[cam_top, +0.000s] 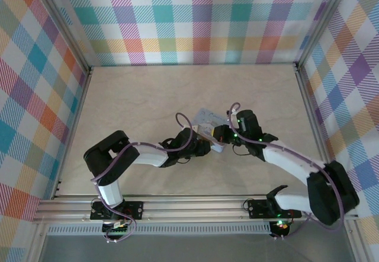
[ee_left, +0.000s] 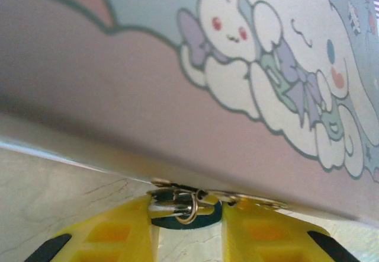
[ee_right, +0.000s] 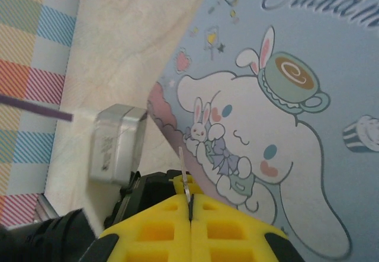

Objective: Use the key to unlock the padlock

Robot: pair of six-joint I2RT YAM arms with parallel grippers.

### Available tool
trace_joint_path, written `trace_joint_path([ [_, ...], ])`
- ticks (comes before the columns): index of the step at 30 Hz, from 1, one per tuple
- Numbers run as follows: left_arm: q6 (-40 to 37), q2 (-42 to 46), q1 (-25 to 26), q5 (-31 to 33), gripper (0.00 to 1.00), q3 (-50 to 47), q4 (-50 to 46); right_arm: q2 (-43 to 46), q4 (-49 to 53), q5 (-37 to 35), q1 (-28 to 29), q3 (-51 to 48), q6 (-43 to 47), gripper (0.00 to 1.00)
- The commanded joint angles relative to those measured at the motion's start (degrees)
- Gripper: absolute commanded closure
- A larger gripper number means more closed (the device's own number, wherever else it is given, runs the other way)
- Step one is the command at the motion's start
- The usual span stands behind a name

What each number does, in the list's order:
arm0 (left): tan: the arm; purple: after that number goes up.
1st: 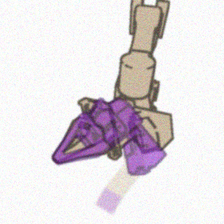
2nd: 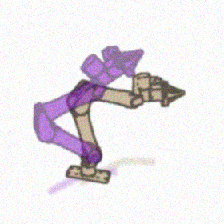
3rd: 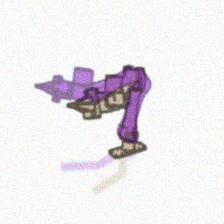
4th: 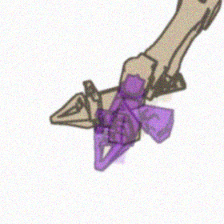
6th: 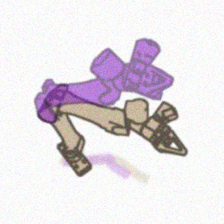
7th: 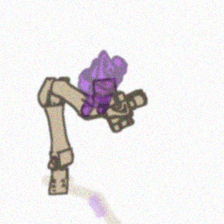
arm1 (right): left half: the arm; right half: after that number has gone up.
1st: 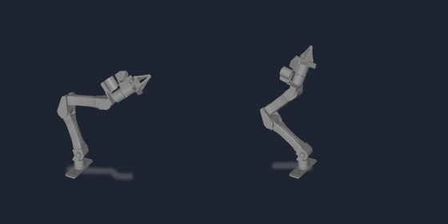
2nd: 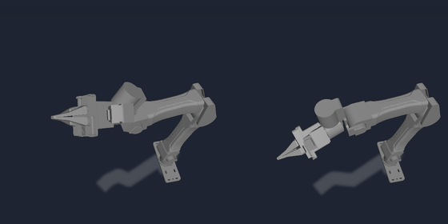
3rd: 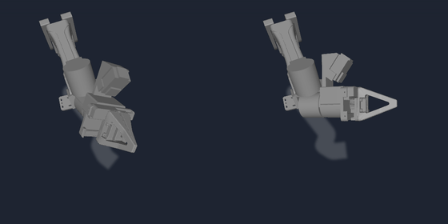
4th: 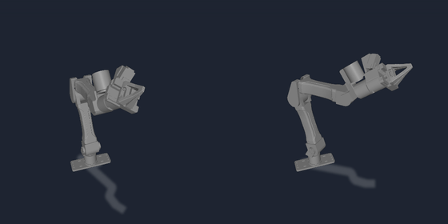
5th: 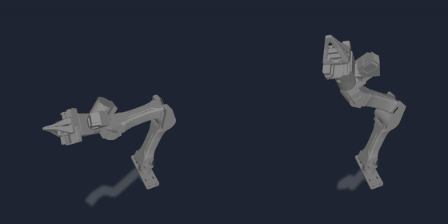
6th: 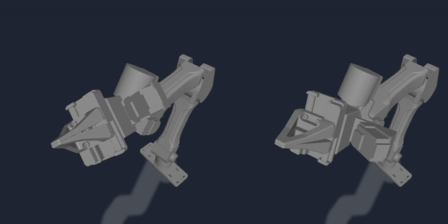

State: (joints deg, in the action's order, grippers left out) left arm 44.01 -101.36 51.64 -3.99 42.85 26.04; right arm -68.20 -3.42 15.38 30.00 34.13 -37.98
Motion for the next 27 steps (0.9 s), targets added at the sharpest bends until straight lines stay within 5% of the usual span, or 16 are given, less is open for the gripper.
trace_joint_path([
  [1, 4.8, 3.0, 0.1, -0.4, 0.70, 2.5, -4.9, 5.3, 5.9, -3.9, 0.2, -3.0, 5.4, 1.00],
  [12, 12.9, 4.3, -1.0, -3.6, 0.69, 7.3, -12.9, 16.4, 7.1, -11.3, 4.2, -13.9, 4.4, 1.00],
  [27, 14.3, 6.3, -1.5, -3.6, 0.69, 7.5, -14.2, 18.8, -2.3, -16.0, 10.5, -21.3, 7.5, 1.00],
])
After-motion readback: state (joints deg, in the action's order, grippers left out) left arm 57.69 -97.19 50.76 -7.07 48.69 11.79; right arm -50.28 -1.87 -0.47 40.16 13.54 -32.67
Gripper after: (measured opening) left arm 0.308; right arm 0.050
